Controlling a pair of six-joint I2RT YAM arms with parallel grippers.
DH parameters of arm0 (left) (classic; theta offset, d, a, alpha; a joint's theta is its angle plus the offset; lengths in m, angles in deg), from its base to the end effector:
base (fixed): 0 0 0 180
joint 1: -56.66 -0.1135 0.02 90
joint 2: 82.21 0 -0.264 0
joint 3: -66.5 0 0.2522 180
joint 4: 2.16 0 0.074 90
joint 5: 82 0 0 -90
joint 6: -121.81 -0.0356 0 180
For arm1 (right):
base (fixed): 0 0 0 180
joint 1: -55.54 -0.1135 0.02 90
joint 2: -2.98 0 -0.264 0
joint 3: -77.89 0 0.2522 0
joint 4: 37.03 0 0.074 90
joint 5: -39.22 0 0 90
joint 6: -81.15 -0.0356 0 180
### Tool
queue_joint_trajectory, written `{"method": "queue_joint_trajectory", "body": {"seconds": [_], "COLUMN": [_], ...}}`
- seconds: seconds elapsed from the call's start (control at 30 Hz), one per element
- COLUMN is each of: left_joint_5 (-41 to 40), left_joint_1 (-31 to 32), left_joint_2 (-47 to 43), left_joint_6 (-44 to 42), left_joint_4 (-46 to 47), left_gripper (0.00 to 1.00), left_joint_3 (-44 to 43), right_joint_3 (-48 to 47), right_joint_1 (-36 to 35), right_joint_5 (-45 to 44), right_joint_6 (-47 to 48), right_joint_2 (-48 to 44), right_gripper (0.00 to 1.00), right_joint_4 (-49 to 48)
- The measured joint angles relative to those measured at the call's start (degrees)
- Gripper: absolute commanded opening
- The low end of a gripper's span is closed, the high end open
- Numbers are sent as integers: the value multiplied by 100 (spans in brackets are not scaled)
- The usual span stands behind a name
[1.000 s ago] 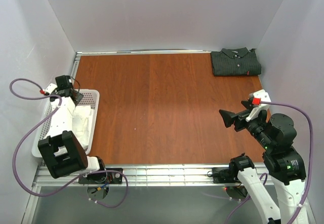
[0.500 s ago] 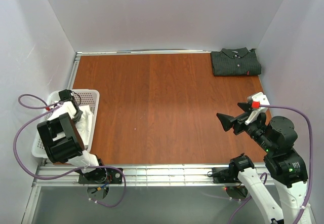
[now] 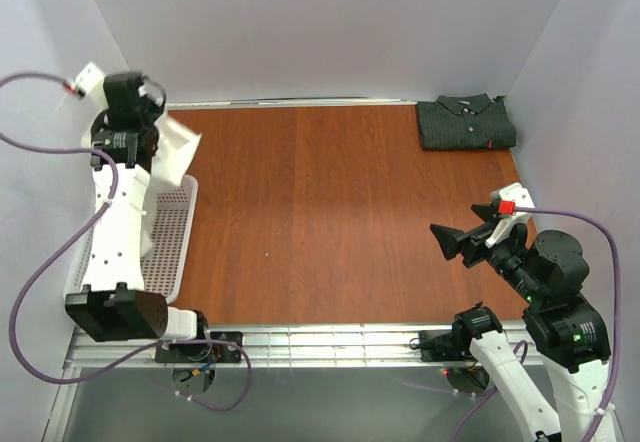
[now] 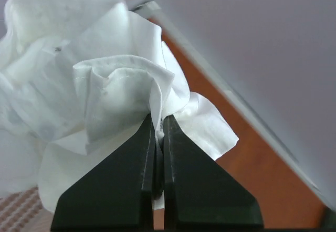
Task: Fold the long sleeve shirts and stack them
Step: Move the shirt to the center of the board
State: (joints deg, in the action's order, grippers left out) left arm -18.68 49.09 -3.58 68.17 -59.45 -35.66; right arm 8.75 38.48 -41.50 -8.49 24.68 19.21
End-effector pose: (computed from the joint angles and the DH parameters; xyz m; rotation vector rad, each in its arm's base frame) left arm 0.2825 0.0537 0.4142 -1.0225 1.8305 0.2014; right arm 0.0491 0.0211 0.3802 -0.3812 1.6929 0.3545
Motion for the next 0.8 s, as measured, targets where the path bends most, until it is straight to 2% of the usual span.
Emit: {"method": "queue_joint_trajectory", "body": {"seconds": [0.13, 0.23, 0.3, 0.37, 0.43, 0.5, 0.6, 0.63, 0.67, 0.73, 0.8], "left_joint_5": [173, 452, 737, 1139, 1475, 1836, 2260, 2306, 2312, 2280, 2173], "left_joint_1": [1488, 2507, 3101, 3735, 4166, 4516, 4682, 4680, 4675, 4669, 4664], "left_joint_2": [140, 660, 1005, 1255, 1303, 1209, 778, 581, 358, -157, -721], "left_joint_6": [-214, -468, -616, -734, -811, -835, -748, -675, -586, -376, -186], "left_joint_4": [114, 184, 341, 636, 892, 1244, 1764, 2015, 2105, 2197, 2208], "left_gripper": [0, 0, 0, 0, 2, 7, 39, 51, 68, 78, 82], "left_joint_3": [-2087, -3786, -4516, -4784, -4500, -3733, -1869, -1180, -455, 953, 2020], "right_joint_3": [-13, -35, -52, -76, -105, -129, -166, -181, -199, -243, -260], "right_joint_1": [0, 0, 0, 0, 0, 0, 0, 0, 0, 0, 0], "right_joint_5": [-2, -11, -15, -33, -33, -31, -28, -26, -11, 44, 181], "right_joint_6": [-48, -85, -116, -146, -157, -168, -175, -175, -188, -203, -234], "right_joint_2": [0, 0, -2, -2, -2, -2, 0, 4, 20, 79, 177], "right_gripper": [96, 96, 96, 96, 96, 96, 97, 98, 98, 98, 97], "right_joint_4": [4, 13, 20, 33, 48, 74, 111, 120, 129, 138, 138]}}
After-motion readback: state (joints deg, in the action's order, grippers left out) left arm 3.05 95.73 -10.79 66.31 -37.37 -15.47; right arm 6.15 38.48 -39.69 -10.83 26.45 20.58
